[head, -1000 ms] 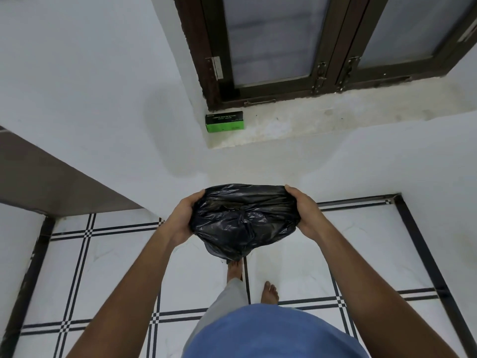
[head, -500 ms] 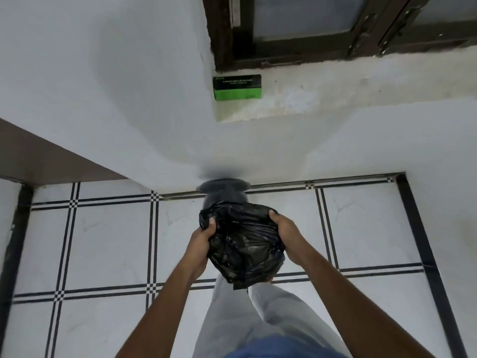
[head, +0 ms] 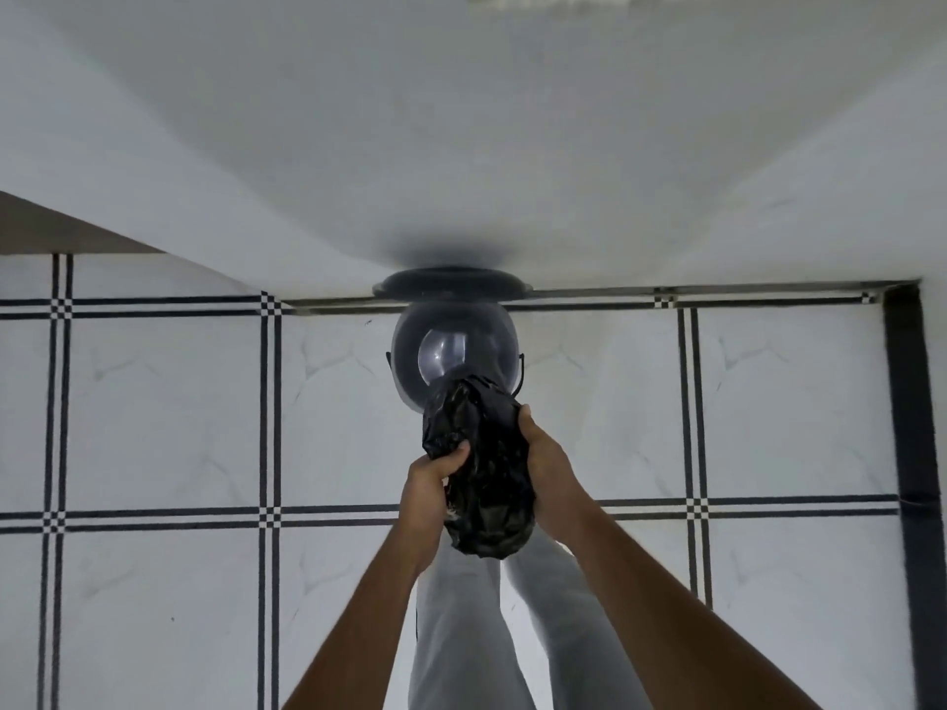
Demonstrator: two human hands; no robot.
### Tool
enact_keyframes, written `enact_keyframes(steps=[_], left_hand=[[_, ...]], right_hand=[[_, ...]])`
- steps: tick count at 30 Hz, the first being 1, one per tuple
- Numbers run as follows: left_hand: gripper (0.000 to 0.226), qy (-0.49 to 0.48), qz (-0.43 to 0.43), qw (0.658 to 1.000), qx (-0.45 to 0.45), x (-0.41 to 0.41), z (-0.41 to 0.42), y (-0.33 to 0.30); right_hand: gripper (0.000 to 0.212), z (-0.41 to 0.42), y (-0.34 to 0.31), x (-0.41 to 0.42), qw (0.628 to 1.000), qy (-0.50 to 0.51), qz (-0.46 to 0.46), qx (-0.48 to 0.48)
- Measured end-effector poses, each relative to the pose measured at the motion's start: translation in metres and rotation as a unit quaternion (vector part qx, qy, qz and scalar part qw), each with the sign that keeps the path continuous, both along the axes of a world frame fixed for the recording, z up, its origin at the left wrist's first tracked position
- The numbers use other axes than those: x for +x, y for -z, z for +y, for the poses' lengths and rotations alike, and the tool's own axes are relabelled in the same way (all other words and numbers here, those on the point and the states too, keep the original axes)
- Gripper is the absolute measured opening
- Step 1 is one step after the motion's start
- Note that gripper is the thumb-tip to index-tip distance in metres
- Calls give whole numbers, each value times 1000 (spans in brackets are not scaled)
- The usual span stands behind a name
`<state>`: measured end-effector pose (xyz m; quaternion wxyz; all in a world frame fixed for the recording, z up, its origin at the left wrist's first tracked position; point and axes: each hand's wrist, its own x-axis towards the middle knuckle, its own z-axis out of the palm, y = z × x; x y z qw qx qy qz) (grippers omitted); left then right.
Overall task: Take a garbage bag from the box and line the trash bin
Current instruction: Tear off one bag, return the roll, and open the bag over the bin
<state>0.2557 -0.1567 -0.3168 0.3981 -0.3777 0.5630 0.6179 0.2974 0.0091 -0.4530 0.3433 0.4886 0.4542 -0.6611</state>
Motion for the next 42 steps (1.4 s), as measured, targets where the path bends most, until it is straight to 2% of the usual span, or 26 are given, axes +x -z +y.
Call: enact_keyframes(steps=[5, 9, 10, 14, 17, 20, 23, 26, 29, 32, 36, 42], left_hand=[[26, -29, -5, 999, -22, -30, -7, 91], [26, -51, -13, 998, -45, -61, -10, 158], [28, -54, -15, 998, -42, -69, -11, 174], [32, -68, -16, 997, -28, -95, -19, 229], [35, -59, -3, 998, -31, -108, -30, 259], [25, -55, 6, 997, -56, -109, -50, 276], [23, -93, -15, 992, -84, -100, -74, 281], [29, -43, -7, 993, -110, -85, -96, 284], [32, 1, -3, 995, -96, -82, -112, 286], [28, -33, 4, 999, -38, -98, -116, 286], [46, -61, 57, 995, 53, -141, -124, 286], [56, -32, 35, 998, 49, -191, -123, 301]], right_hand=[[79, -27, 40, -55, 1000, 22, -11, -6], [48, -36, 80, -97, 999, 26, 16, 35], [49, -40, 93, -106, 999, 23, 16, 39], [72, -50, 142, -129, 998, -6, 35, 49], [58, -48, 157, -135, 989, -59, 68, 119], [47, -34, 169, -126, 969, -115, 97, 193], [40, -15, 169, -108, 957, -104, 98, 251], [35, 4, 169, -94, 952, -93, 80, 281], [26, 18, 168, -94, 964, -65, 53, 253], [16, 29, 160, -113, 980, -12, 58, 188], [20, 36, 160, -146, 986, 58, 76, 136], [26, 40, 177, -178, 982, 42, 75, 168]])
